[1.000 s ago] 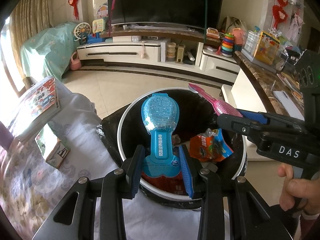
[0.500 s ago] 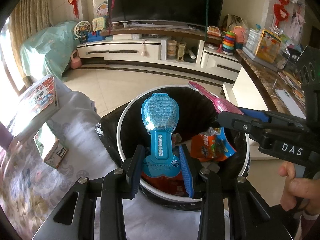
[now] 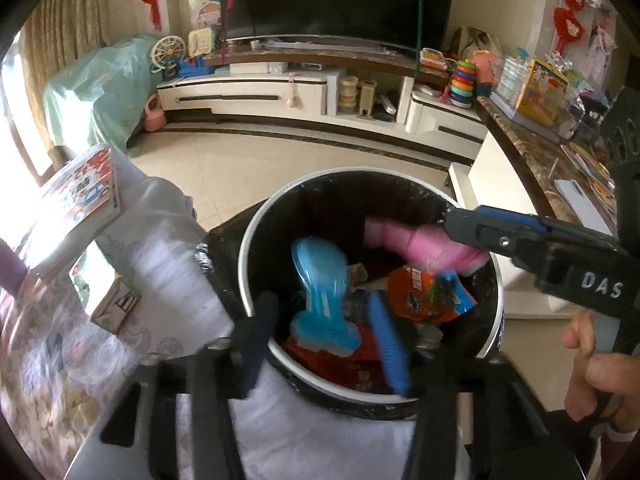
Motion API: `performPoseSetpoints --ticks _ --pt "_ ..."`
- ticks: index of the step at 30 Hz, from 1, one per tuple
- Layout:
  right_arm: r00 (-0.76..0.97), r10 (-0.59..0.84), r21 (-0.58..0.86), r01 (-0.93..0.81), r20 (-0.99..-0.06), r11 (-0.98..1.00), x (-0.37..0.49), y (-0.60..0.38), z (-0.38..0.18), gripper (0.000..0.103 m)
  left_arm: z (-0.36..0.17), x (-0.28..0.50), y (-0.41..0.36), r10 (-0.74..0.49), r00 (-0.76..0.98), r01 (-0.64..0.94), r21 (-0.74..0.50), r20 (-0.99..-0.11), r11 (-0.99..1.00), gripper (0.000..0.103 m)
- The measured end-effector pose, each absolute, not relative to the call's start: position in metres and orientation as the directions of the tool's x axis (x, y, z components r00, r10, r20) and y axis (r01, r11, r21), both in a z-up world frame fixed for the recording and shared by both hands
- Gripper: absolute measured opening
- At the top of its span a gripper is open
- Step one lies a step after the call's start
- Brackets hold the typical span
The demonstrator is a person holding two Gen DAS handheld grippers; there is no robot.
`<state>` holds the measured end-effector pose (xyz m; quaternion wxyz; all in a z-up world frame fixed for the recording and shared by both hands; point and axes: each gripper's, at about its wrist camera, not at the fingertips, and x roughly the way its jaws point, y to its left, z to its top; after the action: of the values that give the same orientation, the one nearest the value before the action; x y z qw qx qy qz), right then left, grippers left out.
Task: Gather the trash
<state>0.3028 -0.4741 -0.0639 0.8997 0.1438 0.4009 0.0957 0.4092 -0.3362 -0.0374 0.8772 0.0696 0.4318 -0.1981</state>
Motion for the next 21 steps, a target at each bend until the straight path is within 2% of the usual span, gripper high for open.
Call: performPoseSetpoints --ticks 5,10,17,19,21 --pt "0.694 0.285 0.353 -0.048 -0.661 0.934 0.292 -0.479 -0.052 0.064 -0.03 0.396 -0.323 -0.292 0.575 0.385 -0.062 -0.764 0.921 0.057" --pt "0.734 0.281 0.366 -0.048 -0.618 0.929 0.266 -0.475 -0.039 0.081 -0.029 0.365 -0.295 -0.304 0.598 0.339 -0.11 -0.742 0.934 0.065" --pt "0.757 0.271 0.372 -0.04 -0.594 0.927 0.225 -0.453 -0.038 0.087 -0.027 0.298 -0.247 -0.312 0.662 0.257 -0.185 -0.682 0.948 0.071" --pt "0.764 0.269 0.371 -0.042 -0.587 0.928 0.21 -0.443 -0.039 0.088 -0.027 0.278 -0.234 -0.301 0.682 0.238 -0.186 -0.667 0.953 0.077" --pt "0.771 0.264 0.366 -0.044 -0.58 0.93 0.193 -0.432 -0.042 0.089 -0.027 0.257 -0.221 -0.296 0.702 0.225 -0.192 -0.648 0.955 0.077"
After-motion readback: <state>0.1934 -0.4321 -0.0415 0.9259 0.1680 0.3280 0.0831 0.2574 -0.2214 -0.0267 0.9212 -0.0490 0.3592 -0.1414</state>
